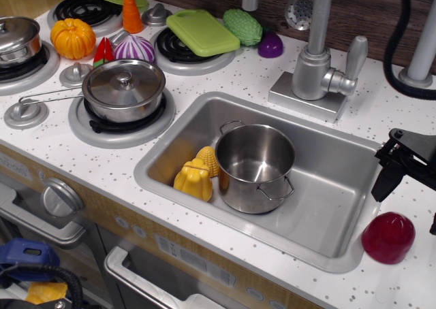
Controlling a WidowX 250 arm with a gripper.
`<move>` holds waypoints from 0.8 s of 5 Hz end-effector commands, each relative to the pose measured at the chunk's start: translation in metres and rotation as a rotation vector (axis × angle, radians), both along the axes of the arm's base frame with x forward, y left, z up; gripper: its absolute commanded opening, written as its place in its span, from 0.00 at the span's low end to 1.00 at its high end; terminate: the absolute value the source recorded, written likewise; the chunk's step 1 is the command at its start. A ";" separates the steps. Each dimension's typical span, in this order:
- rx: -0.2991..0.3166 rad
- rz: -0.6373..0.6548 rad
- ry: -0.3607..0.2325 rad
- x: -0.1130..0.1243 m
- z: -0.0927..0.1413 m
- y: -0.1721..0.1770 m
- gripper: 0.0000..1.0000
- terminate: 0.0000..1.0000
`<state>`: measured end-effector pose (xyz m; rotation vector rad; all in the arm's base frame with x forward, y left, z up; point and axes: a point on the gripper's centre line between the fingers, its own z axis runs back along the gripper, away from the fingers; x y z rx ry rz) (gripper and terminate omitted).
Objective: Put sweet potato in pot which is in sink
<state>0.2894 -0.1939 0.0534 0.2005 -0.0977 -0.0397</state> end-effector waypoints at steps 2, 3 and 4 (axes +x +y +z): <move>-0.024 -0.013 -0.015 0.005 -0.009 0.005 1.00 0.00; -0.061 -0.012 -0.029 0.006 -0.018 0.007 1.00 0.00; -0.098 -0.022 -0.047 0.009 -0.024 0.011 1.00 0.00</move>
